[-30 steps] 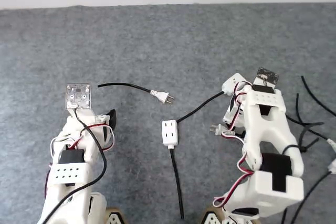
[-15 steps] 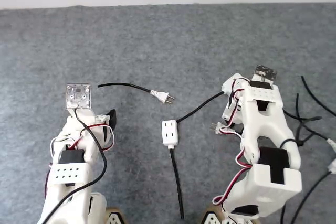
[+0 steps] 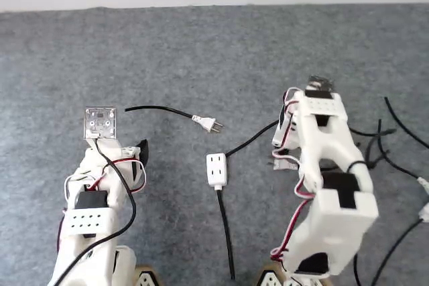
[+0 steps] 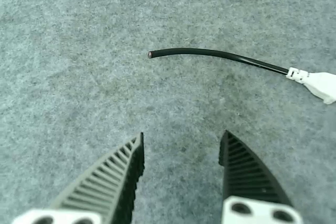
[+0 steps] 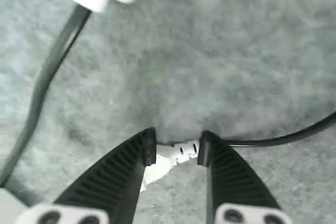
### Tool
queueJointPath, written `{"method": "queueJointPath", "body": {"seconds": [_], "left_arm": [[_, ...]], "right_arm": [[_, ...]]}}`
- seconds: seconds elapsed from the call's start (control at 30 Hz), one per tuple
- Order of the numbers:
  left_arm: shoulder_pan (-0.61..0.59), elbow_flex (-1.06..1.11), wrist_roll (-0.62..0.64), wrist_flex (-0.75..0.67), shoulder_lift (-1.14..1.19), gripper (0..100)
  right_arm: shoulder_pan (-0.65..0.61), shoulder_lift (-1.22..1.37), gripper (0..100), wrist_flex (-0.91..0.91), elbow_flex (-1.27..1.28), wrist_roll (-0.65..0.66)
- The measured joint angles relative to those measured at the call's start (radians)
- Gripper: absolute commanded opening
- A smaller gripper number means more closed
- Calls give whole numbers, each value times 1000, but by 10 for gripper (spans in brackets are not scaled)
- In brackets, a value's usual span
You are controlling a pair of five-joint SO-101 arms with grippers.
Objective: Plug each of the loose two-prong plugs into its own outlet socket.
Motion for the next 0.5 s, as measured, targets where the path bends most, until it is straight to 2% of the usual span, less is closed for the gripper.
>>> {"method": "queueJointPath", "body": {"seconds": [0.17, 0.33, 0.5], "left_arm": [[0, 0, 0, 0, 0, 225], [0, 0, 0, 0, 0, 225], [0, 0, 0, 0, 0, 225]], "right_arm": [[0, 63, 172, 46, -81, 41], [8, -9, 172, 46, -78, 48], [6, -123, 155, 72, -78, -41]]}}
